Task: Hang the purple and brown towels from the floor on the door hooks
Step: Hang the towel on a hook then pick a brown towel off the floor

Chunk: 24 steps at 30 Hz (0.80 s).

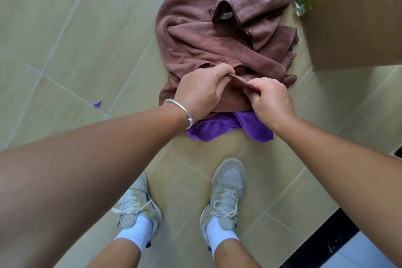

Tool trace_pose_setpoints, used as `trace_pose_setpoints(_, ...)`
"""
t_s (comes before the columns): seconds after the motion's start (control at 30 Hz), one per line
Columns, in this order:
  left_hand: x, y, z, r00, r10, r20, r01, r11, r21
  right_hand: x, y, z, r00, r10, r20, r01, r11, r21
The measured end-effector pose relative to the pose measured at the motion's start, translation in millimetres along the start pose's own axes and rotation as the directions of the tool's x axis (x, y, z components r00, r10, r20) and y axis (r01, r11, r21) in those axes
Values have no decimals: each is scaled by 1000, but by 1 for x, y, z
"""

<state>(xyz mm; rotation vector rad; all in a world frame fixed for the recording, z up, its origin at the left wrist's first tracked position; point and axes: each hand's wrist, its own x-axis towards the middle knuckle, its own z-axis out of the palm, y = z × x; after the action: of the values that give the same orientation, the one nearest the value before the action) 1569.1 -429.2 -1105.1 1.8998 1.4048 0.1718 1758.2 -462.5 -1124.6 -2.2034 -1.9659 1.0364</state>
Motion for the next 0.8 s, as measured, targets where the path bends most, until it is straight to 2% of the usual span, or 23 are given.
trace_pose_setpoints(0.1,-6,-4,-15,999,35,-32,-37,998,-51,0,-8,-4,999,-1,44,1,1000,6)
trace_pose_setpoints(0.3,-26,-12,-47,986,68,-155,-90,987,-136,-4,-19,-13,995,29,92,-15,989,-149)
trace_pose_setpoints(0.37,-34,-13,-58,980,3,-201,-44,979,-201,-4,-28,-20,995,8,97,7,987,-160)
trace_pose_setpoints(0.5,-43,-19,-88,932,-233,-276,129,929,-347,-4,-43,-41,994,-28,109,59,955,-290)
trace_pose_setpoints(0.63,-48,-22,-125,871,-302,-388,114,892,-438,-7,-57,-66,994,-74,85,93,964,-248)
trace_pose_setpoints(0.8,-56,-20,-164,857,-345,-383,105,845,-525,-10,-85,-95,995,-61,81,74,983,-166)
